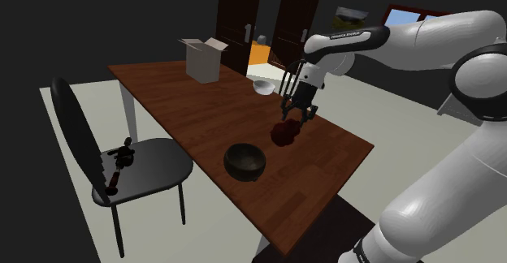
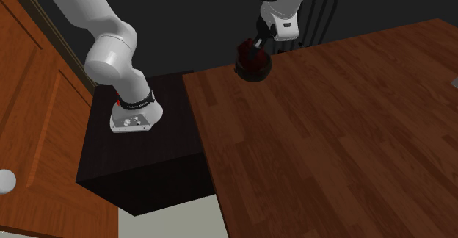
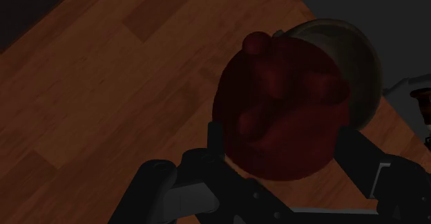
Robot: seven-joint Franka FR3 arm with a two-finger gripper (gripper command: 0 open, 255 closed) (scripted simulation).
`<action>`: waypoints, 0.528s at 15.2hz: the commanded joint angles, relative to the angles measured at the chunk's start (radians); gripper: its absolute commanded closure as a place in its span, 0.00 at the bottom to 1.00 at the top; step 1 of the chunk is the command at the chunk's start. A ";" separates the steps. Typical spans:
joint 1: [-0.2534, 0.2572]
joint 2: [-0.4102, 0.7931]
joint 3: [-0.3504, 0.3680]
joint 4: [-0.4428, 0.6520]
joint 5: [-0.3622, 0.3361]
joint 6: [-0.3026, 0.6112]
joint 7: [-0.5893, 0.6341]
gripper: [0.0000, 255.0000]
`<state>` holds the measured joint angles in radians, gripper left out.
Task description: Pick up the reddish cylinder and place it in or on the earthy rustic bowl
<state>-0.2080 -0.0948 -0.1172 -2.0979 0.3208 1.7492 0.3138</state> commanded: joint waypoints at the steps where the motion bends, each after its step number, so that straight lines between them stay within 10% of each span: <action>1: -0.001 -0.003 -0.001 0.017 -0.002 -0.020 0.006 1.00; 8: 0.077 0.043 0.084 0.117 0.043 -0.021 0.163 1.00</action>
<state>-0.1401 -0.0523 -0.0428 -1.9907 0.3599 1.7310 0.4558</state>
